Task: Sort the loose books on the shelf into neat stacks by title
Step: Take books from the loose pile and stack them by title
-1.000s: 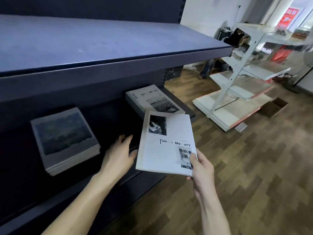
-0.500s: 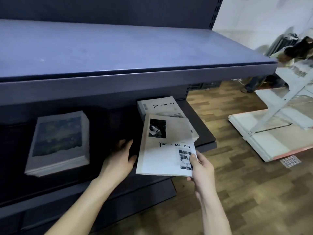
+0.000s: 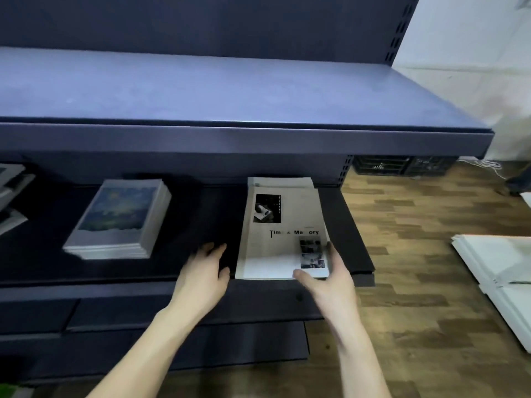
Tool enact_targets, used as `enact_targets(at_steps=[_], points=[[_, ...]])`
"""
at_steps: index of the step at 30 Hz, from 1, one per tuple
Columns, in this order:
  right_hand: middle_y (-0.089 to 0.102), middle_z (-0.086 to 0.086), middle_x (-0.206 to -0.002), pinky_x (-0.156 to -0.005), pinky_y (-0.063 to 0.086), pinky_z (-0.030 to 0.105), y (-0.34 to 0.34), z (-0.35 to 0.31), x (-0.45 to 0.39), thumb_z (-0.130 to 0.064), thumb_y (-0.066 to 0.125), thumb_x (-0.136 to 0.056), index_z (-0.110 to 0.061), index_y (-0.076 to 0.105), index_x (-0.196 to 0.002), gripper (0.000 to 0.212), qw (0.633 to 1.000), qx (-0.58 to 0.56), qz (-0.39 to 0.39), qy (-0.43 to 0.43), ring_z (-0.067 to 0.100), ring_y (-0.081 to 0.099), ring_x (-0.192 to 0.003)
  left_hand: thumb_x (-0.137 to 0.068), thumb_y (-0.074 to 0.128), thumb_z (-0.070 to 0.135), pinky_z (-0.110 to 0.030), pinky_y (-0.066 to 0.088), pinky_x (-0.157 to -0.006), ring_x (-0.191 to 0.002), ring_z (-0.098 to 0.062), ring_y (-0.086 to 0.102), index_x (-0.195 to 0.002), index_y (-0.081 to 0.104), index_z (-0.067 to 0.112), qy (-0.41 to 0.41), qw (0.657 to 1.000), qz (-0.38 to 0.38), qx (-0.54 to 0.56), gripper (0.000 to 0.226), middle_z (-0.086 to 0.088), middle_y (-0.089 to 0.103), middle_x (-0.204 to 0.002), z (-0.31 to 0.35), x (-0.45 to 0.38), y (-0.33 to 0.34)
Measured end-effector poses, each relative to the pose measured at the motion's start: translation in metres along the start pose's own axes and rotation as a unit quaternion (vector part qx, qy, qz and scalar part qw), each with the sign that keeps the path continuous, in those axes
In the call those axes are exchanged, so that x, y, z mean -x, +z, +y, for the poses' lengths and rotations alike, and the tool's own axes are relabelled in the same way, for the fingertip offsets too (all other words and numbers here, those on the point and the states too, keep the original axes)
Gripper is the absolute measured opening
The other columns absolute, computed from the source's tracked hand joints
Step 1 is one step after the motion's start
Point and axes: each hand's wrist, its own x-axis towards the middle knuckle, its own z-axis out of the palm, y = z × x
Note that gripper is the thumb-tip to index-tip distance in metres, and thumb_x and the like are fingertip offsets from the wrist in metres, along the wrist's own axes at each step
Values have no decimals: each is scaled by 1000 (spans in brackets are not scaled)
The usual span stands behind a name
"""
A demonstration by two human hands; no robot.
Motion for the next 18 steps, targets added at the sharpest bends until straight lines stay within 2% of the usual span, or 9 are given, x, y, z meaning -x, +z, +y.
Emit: enact_targets(at_steps=[2,3,4,5,6,8,10,13,18], points=[[35,0,-150,-85,41,1,0,0,-2,-23,82,-79,-23,32,-154,91,997,71,-20,-23,-7,65,-95,-97,50,31,-36,37,-108,-134,-26,38,-151,32,26,-4,1000,4,3,57,-4,32,-154,7,3,1],[30,2,-151,-79,42,0,1,1,-4,-22,82,-80,-23,33,-154,89,995,92,-20,-30,-8,65,-87,-97,50,31,-36,38,-108,-134,-26,38,-151,32,27,-5,1000,7,3,57,-4,32,-154,10,3,1],[28,4,-152,-85,45,5,2,3,-6,-23,82,-80,-23,34,-153,88,993,115,-12,-38,-2,67,-92,-97,50,31,-37,38,-107,-134,-26,38,-151,32,27,-6,1000,11,4,57,-4,32,-154,13,2,1],[27,6,-154,-97,47,17,3,7,-9,-26,83,-79,-21,37,-152,86,990,136,-1,-42,11,64,-111,-97,50,32,-37,38,-107,-134,-26,38,-151,32,27,-6,1000,14,5,57,-3,32,-154,15,1,1],[29,9,-154,-106,44,28,4,11,-12,-30,83,-79,-18,40,-150,84,987,155,8,-39,23,52,-127,-97,50,32,-37,38,-107,-134,-26,38,-151,32,28,-7,1000,17,6,57,-3,32,-154,17,-1,1],[34,12,-152,-108,37,38,6,17,-17,-34,82,-79,-16,44,-148,80,981,188,25,-44,30,36,-136,-97,50,33,-37,38,-107,-134,-26,39,-151,32,28,-9,1000,21,7,57,-3,32,-154,18,-4,1],[36,12,-153,-107,35,42,7,18,-20,-38,80,-80,-17,46,-147,78,971,229,46,-48,33,30,-133,-97,50,33,-36,38,-107,-134,-26,39,-151,32,28,-12,1000,19,5,56,-3,32,-154,19,-7,2],[30,9,-160,-112,30,47,6,22,-28,-41,76,-83,-17,48,-147,74,960,268,52,-53,35,23,-140,-98,49,35,-37,38,-108,-135,-25,38,-151,32,27,-13,1000,16,6,56,-2,30,-155,22,-14,4],[19,10,-164,-118,25,42,4,27,-44,-30,77,-85,-15,46,-148,71,978,194,18,-70,28,14,-149,-98,48,37,-39,38,-110,-139,-22,34,-151,30,28,-14,1000,7,19,57,-1,28,-156,23,-27,7]])
